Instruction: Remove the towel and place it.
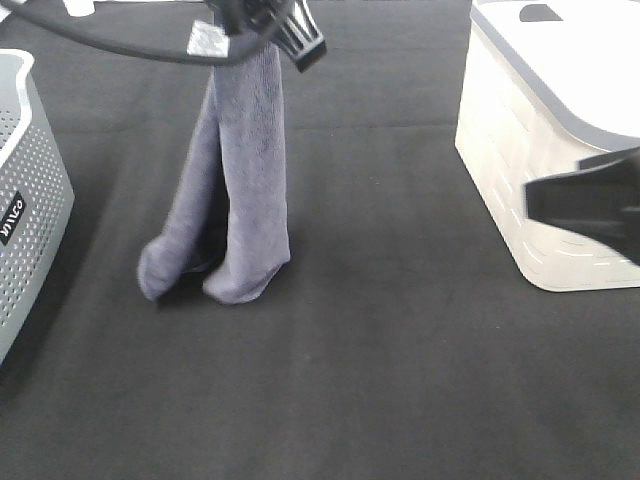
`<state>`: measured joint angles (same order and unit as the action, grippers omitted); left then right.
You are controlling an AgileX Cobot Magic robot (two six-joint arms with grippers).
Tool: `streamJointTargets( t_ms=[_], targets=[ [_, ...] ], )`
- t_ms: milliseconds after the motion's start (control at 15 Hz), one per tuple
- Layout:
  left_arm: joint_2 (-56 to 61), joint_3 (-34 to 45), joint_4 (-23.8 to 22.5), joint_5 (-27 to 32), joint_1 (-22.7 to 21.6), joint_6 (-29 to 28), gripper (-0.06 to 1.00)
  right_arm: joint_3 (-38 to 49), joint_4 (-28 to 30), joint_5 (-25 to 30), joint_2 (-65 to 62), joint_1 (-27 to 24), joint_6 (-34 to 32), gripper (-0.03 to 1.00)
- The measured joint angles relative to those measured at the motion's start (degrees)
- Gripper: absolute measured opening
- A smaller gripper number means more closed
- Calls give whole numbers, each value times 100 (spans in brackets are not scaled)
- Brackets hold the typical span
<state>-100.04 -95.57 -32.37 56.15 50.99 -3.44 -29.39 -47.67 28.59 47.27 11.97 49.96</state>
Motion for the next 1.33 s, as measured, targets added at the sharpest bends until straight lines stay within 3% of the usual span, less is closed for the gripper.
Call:
streamJointTargets(
  t_ms=[200,400,533,667,867,1133,1333],
  targets=[
    [-235,-539,-103,613,6,23,0,0,29,-1375,596,1604,-361,60],
    [-235,-877,-178,974,6,86,0,0,120,-3541,1948,3306,-957,60],
    [-235,-877,-115,1106,6,344,0,-6,-372,-4899,2905,4051,-1106,60],
    [-235,-877,-97,1140,6,435,0,-166,-791,-5764,3627,4429,-1117,60],
    [-235,-877,-97,1146,6,458,0,-859,-894,-6234,4687,4555,-1375,63],
    [-235,-877,-97,1146,6,458,0,-1604,-865,-6308,5558,4578,-2521,86],
    [-235,-877,-92,1152,6,458,0,-1879,-298,-6325,5953,4578,-2750,87]
  ],
)
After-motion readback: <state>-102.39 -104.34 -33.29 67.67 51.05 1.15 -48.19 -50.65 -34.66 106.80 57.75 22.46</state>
